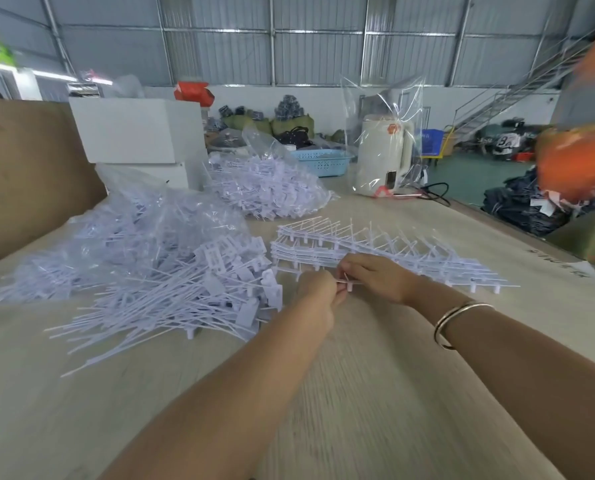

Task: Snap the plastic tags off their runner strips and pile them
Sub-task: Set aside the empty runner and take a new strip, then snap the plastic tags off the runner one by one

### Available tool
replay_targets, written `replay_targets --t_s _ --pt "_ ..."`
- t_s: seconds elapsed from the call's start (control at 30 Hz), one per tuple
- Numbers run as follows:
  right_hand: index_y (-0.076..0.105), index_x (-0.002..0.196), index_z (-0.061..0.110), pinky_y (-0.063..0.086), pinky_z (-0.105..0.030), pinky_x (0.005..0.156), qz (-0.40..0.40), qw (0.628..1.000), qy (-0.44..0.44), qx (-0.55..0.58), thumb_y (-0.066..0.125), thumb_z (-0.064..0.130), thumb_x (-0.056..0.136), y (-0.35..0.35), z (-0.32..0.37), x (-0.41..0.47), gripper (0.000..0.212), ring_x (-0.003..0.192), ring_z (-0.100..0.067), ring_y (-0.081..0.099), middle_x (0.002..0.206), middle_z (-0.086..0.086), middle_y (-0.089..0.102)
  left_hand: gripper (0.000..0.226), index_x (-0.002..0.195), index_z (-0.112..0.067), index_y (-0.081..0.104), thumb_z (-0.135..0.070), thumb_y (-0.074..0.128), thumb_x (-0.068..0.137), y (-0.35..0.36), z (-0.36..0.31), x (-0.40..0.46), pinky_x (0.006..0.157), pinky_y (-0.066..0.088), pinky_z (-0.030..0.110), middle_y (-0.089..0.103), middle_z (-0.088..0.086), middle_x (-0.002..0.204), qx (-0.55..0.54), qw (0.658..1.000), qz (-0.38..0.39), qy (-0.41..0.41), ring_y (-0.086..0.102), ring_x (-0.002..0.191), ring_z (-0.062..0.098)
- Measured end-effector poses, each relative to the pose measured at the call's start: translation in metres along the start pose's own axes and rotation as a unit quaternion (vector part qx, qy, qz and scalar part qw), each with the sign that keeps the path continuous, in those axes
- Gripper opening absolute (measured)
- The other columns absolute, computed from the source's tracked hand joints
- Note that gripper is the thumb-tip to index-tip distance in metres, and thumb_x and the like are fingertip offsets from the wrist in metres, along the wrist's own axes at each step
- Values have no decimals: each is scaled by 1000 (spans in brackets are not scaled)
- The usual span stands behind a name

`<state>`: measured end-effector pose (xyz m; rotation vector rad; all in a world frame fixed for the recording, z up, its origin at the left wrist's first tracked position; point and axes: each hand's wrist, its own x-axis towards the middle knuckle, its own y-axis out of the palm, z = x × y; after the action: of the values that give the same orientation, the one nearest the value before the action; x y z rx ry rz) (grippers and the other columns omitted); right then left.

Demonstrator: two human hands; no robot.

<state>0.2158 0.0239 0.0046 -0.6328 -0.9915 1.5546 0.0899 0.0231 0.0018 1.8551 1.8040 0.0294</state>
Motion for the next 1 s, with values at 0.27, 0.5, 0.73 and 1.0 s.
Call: replay_targets --t_s 0.27,0.5,0.73,1.0 --pt "54 103 29 28 -22 91 70 995 48 -49 25 35 103 -13 2 7 29 111 -16 46 116 1 53 28 70 -8 45 3 40 95 -5 -2 -27 72 52 28 52 7 74 44 998 -3 39 57 79 21" --pt "39 140 36 14 -29 113 67 991 58 -102 29 40 101 -18 -32 -29 41 139 -13 28 152 9 32 26 76 -7 53 -3 38 97 -19 -10 -42 62 51 31 56 7 68 50 995 -7 81 53 56 15" --pt "66 116 23 29 -37 113 -34 989 111 96 35 38 100 -21 -38 -39 38 121 -19 52 128 2 60 29 76 -19 55 -11 35 96 -27 -50 -49 50 38 24 50 -5 38 161 966 6 200 45 47 15" --pt "54 64 5 47 -33 60 -137 931 121 315 35 25 101 -33 -11 -52 46 55 -23 51 63 -12 55 29 81 -10 58 -21 40 100 -75 -97 -63 55 51 25 48 3 68 492 825 275 27 49 55 13"
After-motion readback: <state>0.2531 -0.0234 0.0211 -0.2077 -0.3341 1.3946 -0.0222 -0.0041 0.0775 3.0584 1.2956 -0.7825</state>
